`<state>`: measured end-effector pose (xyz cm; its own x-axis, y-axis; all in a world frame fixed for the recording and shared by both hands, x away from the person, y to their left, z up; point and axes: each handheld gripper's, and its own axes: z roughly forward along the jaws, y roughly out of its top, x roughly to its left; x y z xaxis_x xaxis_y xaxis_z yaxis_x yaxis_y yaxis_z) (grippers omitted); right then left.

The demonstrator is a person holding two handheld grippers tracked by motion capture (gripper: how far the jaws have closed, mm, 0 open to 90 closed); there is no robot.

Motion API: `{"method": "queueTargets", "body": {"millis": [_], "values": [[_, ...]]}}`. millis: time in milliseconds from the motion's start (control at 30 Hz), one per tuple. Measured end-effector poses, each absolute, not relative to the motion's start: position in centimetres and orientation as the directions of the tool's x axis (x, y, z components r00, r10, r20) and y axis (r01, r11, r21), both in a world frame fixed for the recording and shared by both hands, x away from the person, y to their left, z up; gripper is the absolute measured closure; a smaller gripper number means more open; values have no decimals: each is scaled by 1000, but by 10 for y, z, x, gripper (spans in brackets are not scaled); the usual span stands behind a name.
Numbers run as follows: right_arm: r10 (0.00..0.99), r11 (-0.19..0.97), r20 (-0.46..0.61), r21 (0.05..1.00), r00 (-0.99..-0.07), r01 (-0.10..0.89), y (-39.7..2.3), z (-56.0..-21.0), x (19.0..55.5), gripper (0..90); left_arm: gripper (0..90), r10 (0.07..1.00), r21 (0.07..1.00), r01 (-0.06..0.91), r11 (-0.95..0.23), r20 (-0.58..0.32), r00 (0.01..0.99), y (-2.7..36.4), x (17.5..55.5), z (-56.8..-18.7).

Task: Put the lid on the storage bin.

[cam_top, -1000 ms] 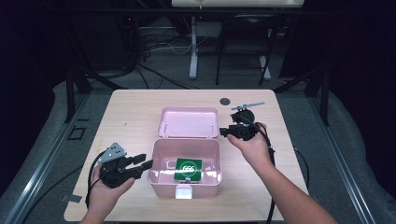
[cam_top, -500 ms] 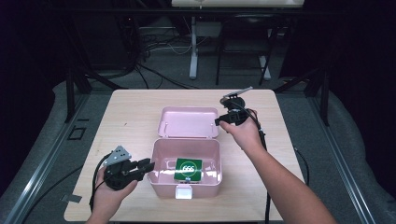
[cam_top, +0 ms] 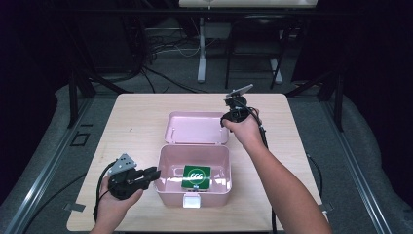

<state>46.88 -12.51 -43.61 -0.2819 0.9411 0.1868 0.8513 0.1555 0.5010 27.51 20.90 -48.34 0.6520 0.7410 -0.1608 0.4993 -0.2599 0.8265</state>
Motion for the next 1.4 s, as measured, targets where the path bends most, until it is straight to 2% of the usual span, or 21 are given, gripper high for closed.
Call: {"method": "queueTargets", "body": {"millis": [533, 1400], "values": [[955, 62, 228, 465, -187, 883, -134, -454, 492, 716, 739, 739, 832, 497, -248, -169, 652, 210, 275, -485], [960, 38, 233, 428, -152, 903, -128, -473, 505, 789, 740, 739, 833, 496, -246, -169, 652, 210, 275, -485]]}}
